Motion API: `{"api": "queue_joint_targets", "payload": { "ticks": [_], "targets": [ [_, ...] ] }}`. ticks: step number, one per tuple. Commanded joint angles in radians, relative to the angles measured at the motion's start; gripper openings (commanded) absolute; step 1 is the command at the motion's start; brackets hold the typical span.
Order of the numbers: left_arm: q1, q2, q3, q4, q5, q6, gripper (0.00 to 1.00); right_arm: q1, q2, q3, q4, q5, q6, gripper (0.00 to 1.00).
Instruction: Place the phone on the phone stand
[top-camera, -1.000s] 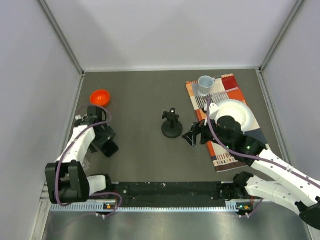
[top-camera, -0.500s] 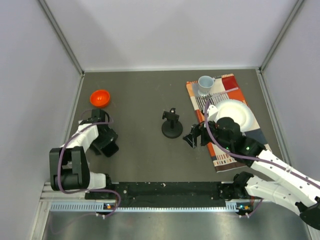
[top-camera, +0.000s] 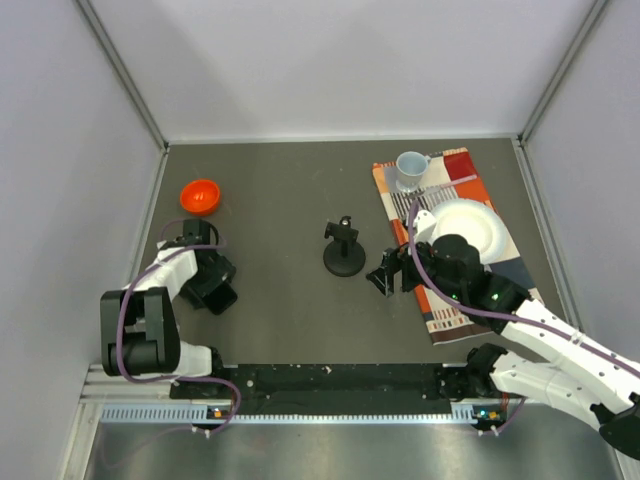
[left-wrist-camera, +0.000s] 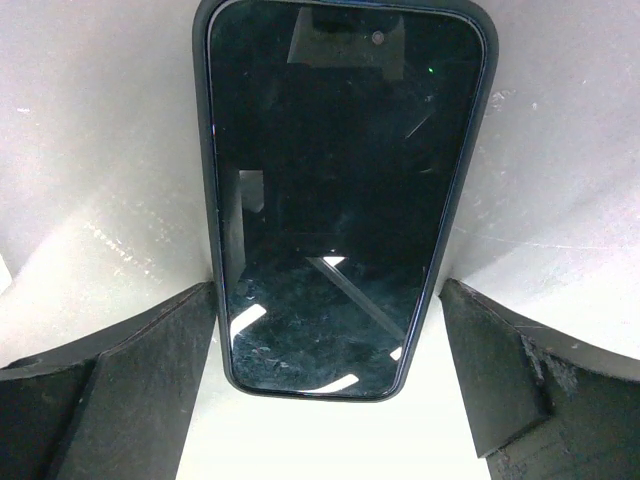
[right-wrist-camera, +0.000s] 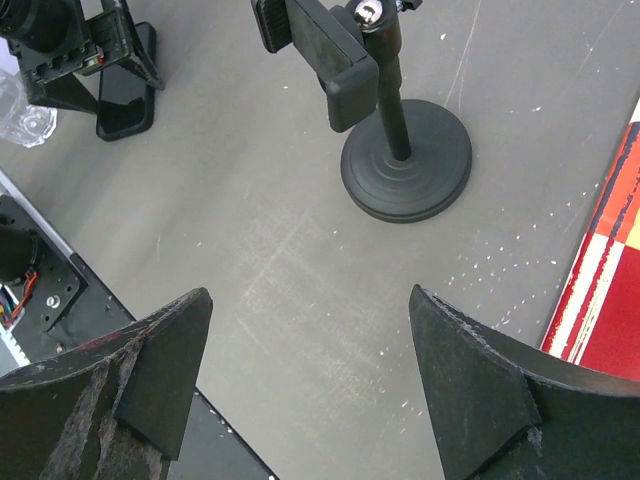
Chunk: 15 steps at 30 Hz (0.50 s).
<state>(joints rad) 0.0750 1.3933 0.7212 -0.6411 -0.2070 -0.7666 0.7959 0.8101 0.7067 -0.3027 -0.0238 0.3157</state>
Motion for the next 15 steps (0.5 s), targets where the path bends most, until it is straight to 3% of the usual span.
{"api": "queue_joint_targets", "payload": {
  "ticks": [1, 8, 11, 15],
  "targets": [
    [0.011, 0.023, -0.025, 0.037, 0.000, -0.030, 0.99, -0.001, 0.001, 0.030, 0.007, 0.016, 0.008, 0.80],
    [0.012, -0.020, -0.052, 0.061, 0.004, -0.019, 0.84, -0.001, 0.060, 0.065, -0.058, 0.060, 0.011, 0.81],
    [0.012, -0.037, -0.052, 0.060, 0.018, -0.016, 0.68, -0.001, 0.075, 0.100, -0.110, 0.076, 0.005, 0.81],
    [0.011, -0.022, -0.022, 0.015, -0.003, 0.003, 0.60, -0.001, 0.035, 0.116, -0.122, 0.110, -0.003, 0.81]
  ]
}}
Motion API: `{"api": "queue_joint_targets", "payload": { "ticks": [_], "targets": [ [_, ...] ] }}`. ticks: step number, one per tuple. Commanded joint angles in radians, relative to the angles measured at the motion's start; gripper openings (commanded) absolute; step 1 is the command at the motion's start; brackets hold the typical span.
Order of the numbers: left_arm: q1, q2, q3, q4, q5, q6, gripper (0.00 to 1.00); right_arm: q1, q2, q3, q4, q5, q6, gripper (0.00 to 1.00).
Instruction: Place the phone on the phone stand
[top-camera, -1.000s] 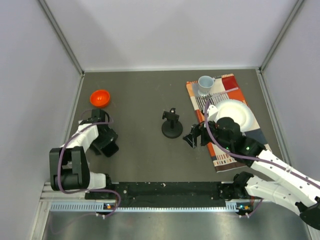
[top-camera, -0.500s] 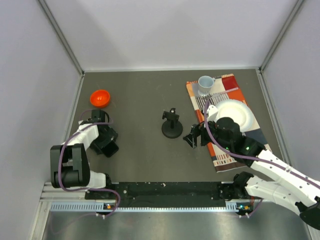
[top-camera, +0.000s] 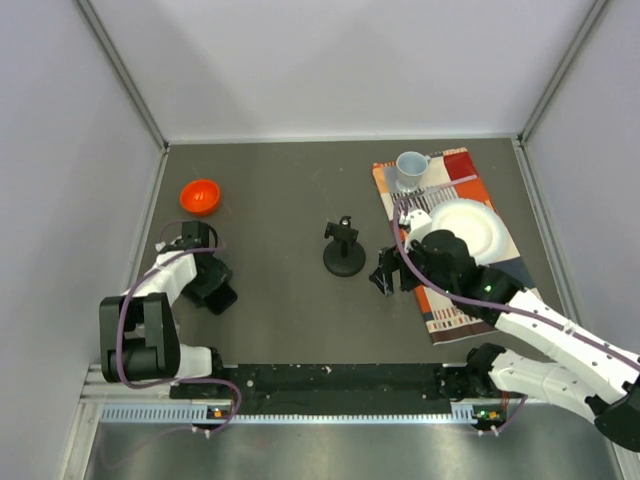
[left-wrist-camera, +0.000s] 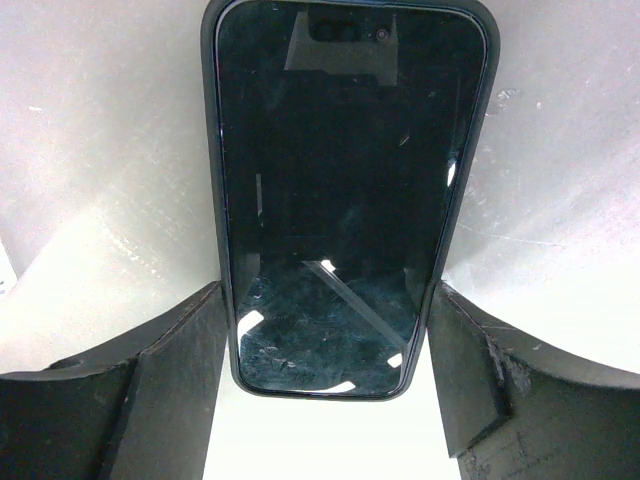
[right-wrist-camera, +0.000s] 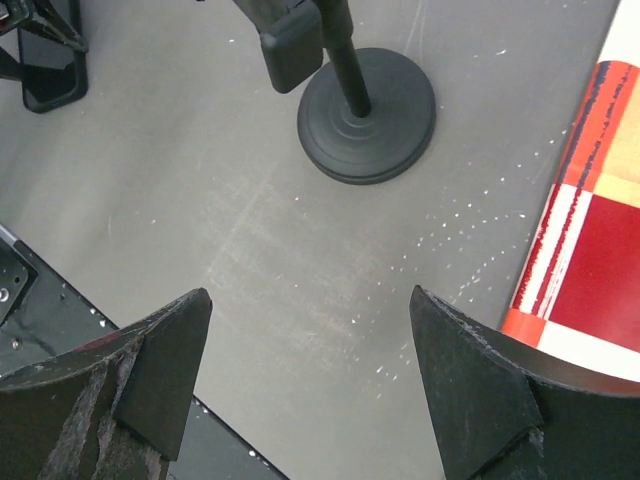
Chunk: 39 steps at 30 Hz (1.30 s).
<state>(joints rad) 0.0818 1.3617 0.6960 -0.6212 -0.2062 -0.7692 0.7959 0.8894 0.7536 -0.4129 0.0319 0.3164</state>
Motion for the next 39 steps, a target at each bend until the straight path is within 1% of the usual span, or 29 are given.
{"api": "queue_joint_targets", "payload": {
  "ticks": [1, 2, 4, 5, 7, 8, 10, 12, 13, 14, 15, 16, 17, 18, 19, 20, 22, 23, 24, 25, 26, 27, 29, 30, 32, 33, 36, 37, 39],
  "targets": [
    [0.006, 0.014, 0.005, -0.009, -0.010, 0.007, 0.59, -0.001, -0.058, 0.067, -0.010, 0.060, -0.002, 0.81],
    [0.006, 0.016, 0.005, -0.009, -0.010, 0.008, 0.50, -0.001, -0.064, 0.066, -0.009, 0.072, 0.007, 0.81],
    [0.006, 0.011, 0.008, -0.005, 0.017, 0.019, 0.41, -0.001, -0.066, 0.066, -0.004, 0.076, 0.013, 0.82],
    [0.007, -0.001, 0.008, 0.001, 0.028, 0.022, 0.30, -0.001, -0.061, 0.066, -0.004, 0.071, 0.022, 0.82],
    [0.006, -0.019, 0.014, 0.005, 0.063, 0.039, 0.17, -0.001, -0.056, 0.069, -0.015, 0.060, 0.029, 0.81],
    [0.004, -0.048, 0.017, 0.003, 0.074, 0.042, 0.00, -0.001, -0.056, 0.072, -0.018, 0.051, 0.038, 0.81],
    [-0.007, -0.094, 0.031, -0.008, 0.091, 0.054, 0.00, -0.001, -0.056, 0.081, -0.024, 0.045, 0.038, 0.81],
    [-0.028, -0.211, 0.037, 0.014, 0.108, 0.085, 0.00, -0.001, -0.055, 0.096, -0.029, 0.051, 0.038, 0.81],
    [-0.057, -0.258, 0.043, 0.030, 0.155, 0.100, 0.00, -0.001, -0.055, 0.099, -0.030, 0.053, 0.035, 0.81],
    [-0.068, -0.356, 0.046, 0.052, 0.194, 0.117, 0.00, 0.000, -0.052, 0.101, -0.030, 0.056, 0.036, 0.81],
    [-0.079, -0.404, 0.049, 0.107, 0.241, 0.152, 0.00, -0.003, -0.050, 0.105, -0.032, 0.057, 0.035, 0.81],
    [-0.136, -0.449, 0.063, 0.133, 0.275, 0.163, 0.00, 0.000, -0.050, 0.105, -0.033, 0.060, 0.033, 0.81],
    [-0.167, -0.522, 0.079, 0.152, 0.307, 0.172, 0.00, -0.001, -0.049, 0.107, -0.035, 0.069, 0.033, 0.81],
    [-0.204, -0.550, 0.095, 0.182, 0.315, 0.195, 0.00, -0.001, -0.046, 0.110, -0.035, 0.072, 0.035, 0.81],
    [-0.293, -0.573, 0.137, 0.196, 0.314, 0.211, 0.00, -0.001, -0.044, 0.110, -0.040, 0.075, 0.035, 0.81],
    [-0.339, -0.608, 0.157, 0.212, 0.318, 0.225, 0.00, -0.001, -0.044, 0.112, -0.040, 0.077, 0.036, 0.81],
    [-0.478, -0.633, 0.193, 0.282, 0.336, 0.272, 0.00, -0.001, -0.044, 0.115, -0.040, 0.079, 0.036, 0.81],
    [-0.525, -0.645, 0.201, 0.307, 0.340, 0.286, 0.00, -0.001, -0.046, 0.118, -0.041, 0.082, 0.038, 0.81],
    [-0.569, -0.648, 0.209, 0.323, 0.341, 0.313, 0.00, 0.000, -0.047, 0.128, -0.041, 0.082, 0.041, 0.81],
    [-0.661, -0.638, 0.227, 0.340, 0.338, 0.333, 0.00, 0.000, -0.050, 0.136, -0.043, 0.079, 0.047, 0.81],
    [-0.710, -0.632, 0.237, 0.347, 0.327, 0.355, 0.00, 0.000, -0.053, 0.142, -0.041, 0.060, 0.064, 0.81],
    [-0.811, -0.622, 0.243, 0.350, 0.271, 0.399, 0.00, -0.001, -0.058, 0.157, -0.040, 0.045, 0.076, 0.81],
    [-0.917, -0.593, 0.241, 0.362, 0.181, 0.474, 0.00, -0.001, -0.078, 0.173, -0.024, -0.021, 0.111, 0.81],
    [-1.015, -0.579, 0.238, 0.368, 0.086, 0.496, 0.00, -0.001, -0.089, 0.182, -0.015, -0.038, 0.124, 0.81],
    [-1.103, -0.527, 0.241, 0.385, 0.000, 0.543, 0.00, -0.001, -0.116, 0.187, 0.002, -0.093, 0.164, 0.81],
    [-1.178, -0.509, 0.247, 0.394, -0.065, 0.559, 0.00, -0.001, -0.121, 0.196, 0.017, -0.104, 0.174, 0.82],
    [-1.292, -0.419, 0.282, 0.411, -0.148, 0.623, 0.00, 0.000, -0.122, 0.246, 0.017, -0.141, 0.208, 0.82],
    [-1.313, -0.373, 0.292, 0.411, -0.216, 0.637, 0.00, -0.001, -0.122, 0.259, 0.016, -0.145, 0.223, 0.82],
    [-1.353, -0.336, 0.313, 0.410, -0.271, 0.665, 0.00, -0.001, -0.124, 0.285, 0.002, -0.142, 0.243, 0.82]
  ]
}}
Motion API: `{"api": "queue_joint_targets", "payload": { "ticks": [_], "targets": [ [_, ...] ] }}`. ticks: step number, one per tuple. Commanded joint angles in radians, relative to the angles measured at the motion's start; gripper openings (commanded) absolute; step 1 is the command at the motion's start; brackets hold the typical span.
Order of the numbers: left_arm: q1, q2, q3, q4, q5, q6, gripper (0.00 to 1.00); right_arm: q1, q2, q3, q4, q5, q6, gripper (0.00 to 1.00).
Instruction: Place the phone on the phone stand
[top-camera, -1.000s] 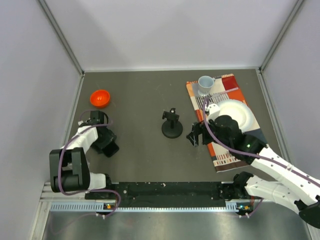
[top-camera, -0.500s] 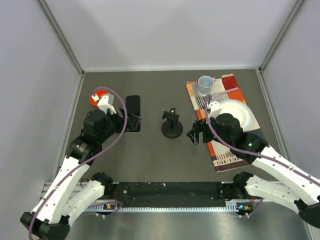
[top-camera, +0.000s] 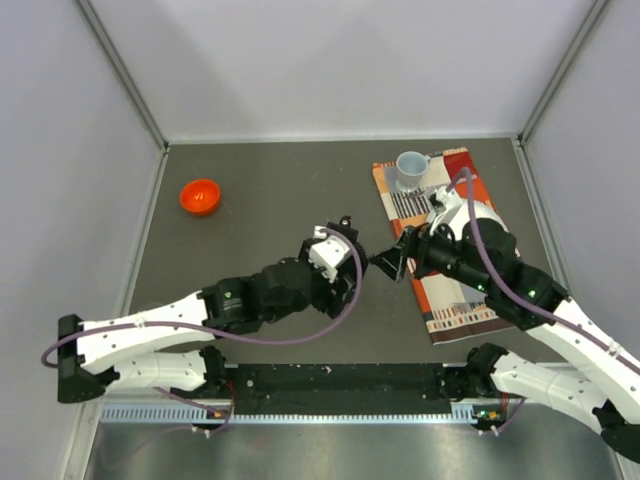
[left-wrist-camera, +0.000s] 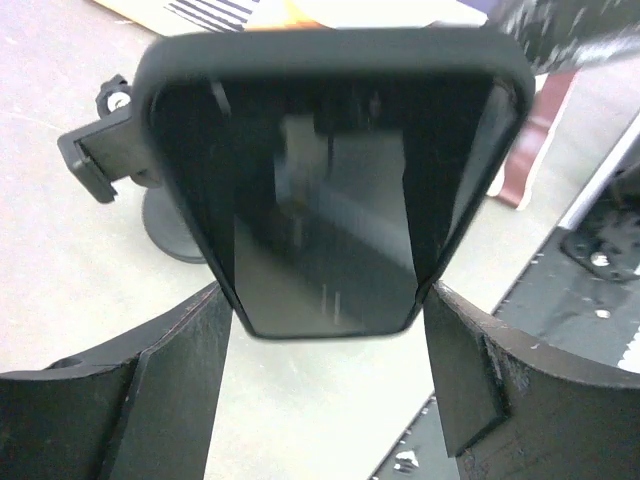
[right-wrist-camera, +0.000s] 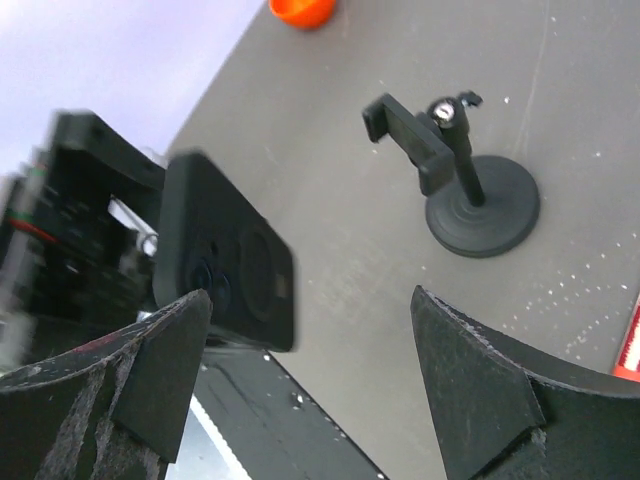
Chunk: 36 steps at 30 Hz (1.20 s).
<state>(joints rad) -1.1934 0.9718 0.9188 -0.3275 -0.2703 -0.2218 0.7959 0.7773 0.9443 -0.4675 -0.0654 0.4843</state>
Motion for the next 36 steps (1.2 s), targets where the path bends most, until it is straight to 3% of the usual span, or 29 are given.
{"api": "queue_joint_targets", "payload": {
  "ticks": [1, 12, 15, 22, 28, 29, 30, 31, 33, 34, 36],
  "targets": [
    [-0.084, 0.074, 0.094, 0.116, -0.233, 0.124, 0.00, -0.001, -0.012, 0.099, 0.040, -0.040, 0.094, 0.82],
    [-0.089, 0.054, 0.055, 0.208, -0.287, 0.122, 0.00, -0.001, 0.014, 0.093, 0.006, -0.085, 0.014, 0.82],
    [-0.089, 0.074, 0.064, 0.188, -0.283, 0.134, 0.00, 0.008, 0.046, 0.097, 0.061, -0.138, 0.002, 0.78],
    [-0.089, 0.119, 0.107, 0.136, -0.250, 0.122, 0.00, 0.101, 0.154, 0.139, 0.090, -0.025, -0.038, 0.72],
    [-0.089, 0.104, 0.120, 0.073, -0.192, 0.111, 0.00, 0.103, 0.189, 0.128, 0.125, -0.005, -0.056, 0.29],
    [-0.089, 0.100, 0.115, 0.070, -0.190, 0.105, 0.00, 0.103, 0.180, 0.120, 0.128, -0.013, -0.058, 0.13],
    [-0.087, 0.094, 0.115, 0.053, -0.179, 0.102, 0.00, 0.101, 0.172, 0.114, 0.128, -0.023, -0.065, 0.03],
    [-0.087, 0.088, 0.118, 0.044, -0.178, 0.090, 0.00, 0.101, 0.160, 0.096, 0.128, -0.025, -0.070, 0.00],
    [-0.084, 0.071, 0.124, 0.016, -0.169, 0.078, 0.13, 0.094, 0.110, 0.073, 0.125, -0.045, -0.091, 0.00],
    [-0.083, 0.059, 0.124, 0.015, -0.162, 0.064, 0.38, 0.085, 0.093, 0.050, 0.125, -0.063, -0.099, 0.00],
    [-0.071, 0.018, 0.118, 0.007, -0.103, 0.049, 0.56, 0.043, 0.039, 0.025, 0.127, -0.152, -0.131, 0.00]
  ]
}}
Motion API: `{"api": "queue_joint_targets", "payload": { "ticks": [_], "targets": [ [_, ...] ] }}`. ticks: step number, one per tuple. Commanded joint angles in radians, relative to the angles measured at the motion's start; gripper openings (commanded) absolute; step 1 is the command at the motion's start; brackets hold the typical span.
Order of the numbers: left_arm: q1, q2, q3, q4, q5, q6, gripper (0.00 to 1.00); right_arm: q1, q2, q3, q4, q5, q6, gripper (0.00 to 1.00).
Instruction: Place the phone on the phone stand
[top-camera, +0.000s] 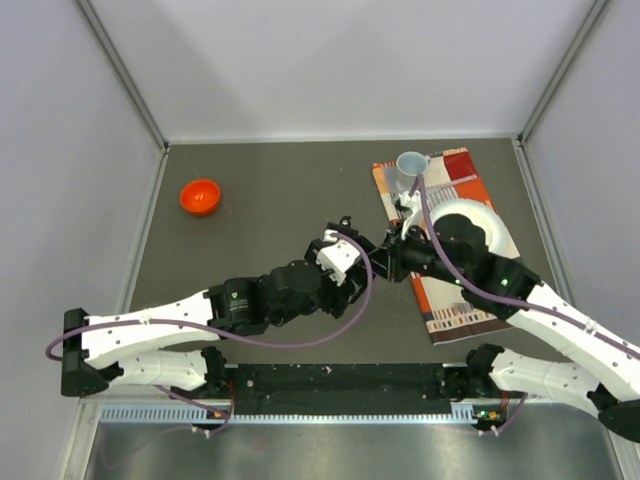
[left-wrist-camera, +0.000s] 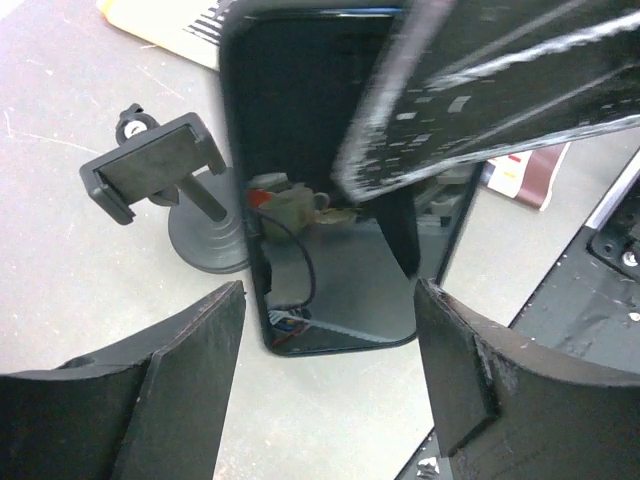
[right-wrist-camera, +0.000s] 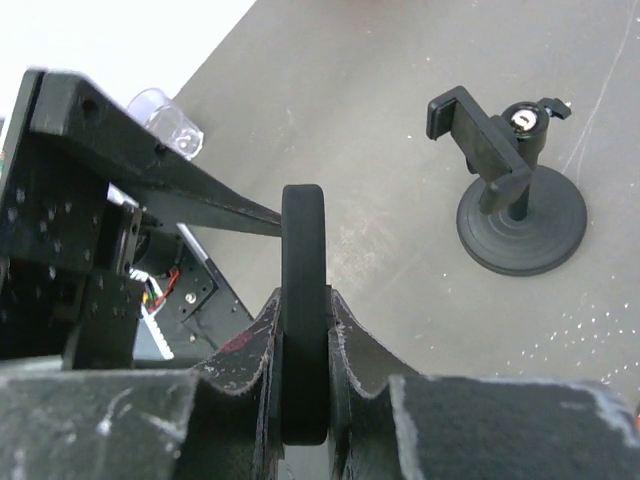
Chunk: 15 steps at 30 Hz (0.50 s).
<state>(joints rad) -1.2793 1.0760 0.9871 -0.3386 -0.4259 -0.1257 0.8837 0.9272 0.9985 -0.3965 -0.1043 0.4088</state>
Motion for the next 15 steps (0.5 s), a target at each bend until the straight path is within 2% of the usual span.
{"api": "queue_joint_targets", "payload": {
  "ticks": [1, 3, 4, 5, 6, 7, 9, 11, 15],
  "targets": [
    [0.037, -0.105, 0.038, 0.015, 0.093, -0.067, 0.65, -0.057, -0.131, -0.049, 0.059, -0.147, -0.067, 0.00],
    [0.076, -0.175, 0.016, 0.022, 0.252, -0.089, 0.68, -0.074, -0.155, -0.066, 0.056, -0.240, -0.105, 0.00],
    [0.140, -0.200, -0.020, 0.059, 0.321, -0.113, 0.70, -0.080, -0.184, -0.083, 0.058, -0.267, -0.116, 0.00],
    [0.184, -0.247, -0.040, 0.079, 0.514, -0.130, 0.71, -0.080, -0.197, -0.090, 0.062, -0.329, -0.134, 0.00],
    [0.234, -0.264, -0.060, 0.107, 0.615, -0.176, 0.71, -0.080, -0.223, -0.095, 0.068, -0.363, -0.142, 0.00],
    [0.336, -0.278, -0.100, 0.168, 0.712, -0.204, 0.71, -0.080, -0.231, -0.104, 0.077, -0.400, -0.143, 0.00],
    [0.420, -0.286, -0.139, 0.263, 0.978, -0.306, 0.72, -0.080, -0.241, -0.106, 0.099, -0.488, -0.143, 0.00],
    [0.460, -0.268, -0.185, 0.407, 1.081, -0.357, 0.73, -0.080, -0.243, -0.100, 0.104, -0.547, -0.152, 0.00],
    [0.459, -0.220, -0.209, 0.558, 1.243, -0.442, 0.72, -0.078, -0.241, -0.086, 0.123, -0.572, -0.165, 0.00]
  ]
}}
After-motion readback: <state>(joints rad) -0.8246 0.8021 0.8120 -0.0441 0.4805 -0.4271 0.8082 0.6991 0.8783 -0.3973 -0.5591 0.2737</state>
